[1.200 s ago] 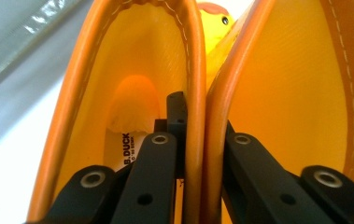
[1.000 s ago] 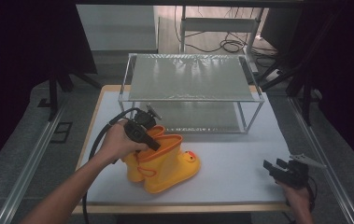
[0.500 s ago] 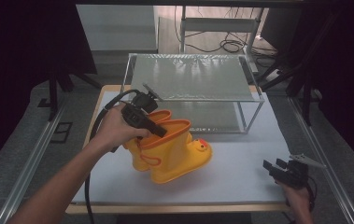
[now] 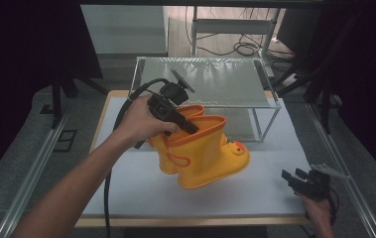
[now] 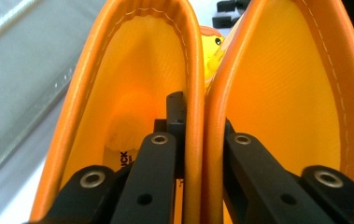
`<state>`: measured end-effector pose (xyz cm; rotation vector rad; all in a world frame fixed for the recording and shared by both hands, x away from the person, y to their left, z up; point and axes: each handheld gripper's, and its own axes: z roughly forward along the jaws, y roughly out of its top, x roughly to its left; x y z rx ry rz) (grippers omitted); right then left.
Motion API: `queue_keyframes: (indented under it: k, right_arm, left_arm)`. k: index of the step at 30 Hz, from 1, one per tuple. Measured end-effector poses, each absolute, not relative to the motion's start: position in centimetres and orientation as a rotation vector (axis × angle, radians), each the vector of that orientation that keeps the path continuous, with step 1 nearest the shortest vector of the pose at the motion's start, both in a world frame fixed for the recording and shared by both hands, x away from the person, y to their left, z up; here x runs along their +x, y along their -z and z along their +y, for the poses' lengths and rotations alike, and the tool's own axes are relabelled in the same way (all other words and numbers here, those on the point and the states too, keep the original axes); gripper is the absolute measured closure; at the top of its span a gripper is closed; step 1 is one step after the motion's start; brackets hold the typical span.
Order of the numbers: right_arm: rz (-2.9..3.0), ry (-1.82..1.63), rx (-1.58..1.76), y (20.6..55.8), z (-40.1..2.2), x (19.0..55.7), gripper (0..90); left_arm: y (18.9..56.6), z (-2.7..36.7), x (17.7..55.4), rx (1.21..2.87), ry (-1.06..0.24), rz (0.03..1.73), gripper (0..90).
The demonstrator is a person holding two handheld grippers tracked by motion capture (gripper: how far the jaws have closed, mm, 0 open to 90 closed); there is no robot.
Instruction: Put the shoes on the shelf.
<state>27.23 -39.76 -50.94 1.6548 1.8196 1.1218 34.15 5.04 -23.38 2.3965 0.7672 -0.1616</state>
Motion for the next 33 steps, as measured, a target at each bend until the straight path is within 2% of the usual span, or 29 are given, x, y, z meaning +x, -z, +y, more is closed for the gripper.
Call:
queue_keyframes:
  k: [17,27,33]
  right_arm:
    - [1.811,-1.123,1.671,51.0,-40.3,27.2,36.7]
    - [1.807,-1.128,1.676,51.1,-40.5,27.3,36.8]
    - [1.810,-1.130,1.677,51.0,-40.4,27.3,36.8]
  left_arm:
    - [17.8,2.7,38.1,2.327,0.185,0.777,85.4]
    - [14.5,2.7,42.1,2.229,0.108,0.916,85.3]
    - [14.3,3.0,44.4,2.166,0.048,1.033,85.3]
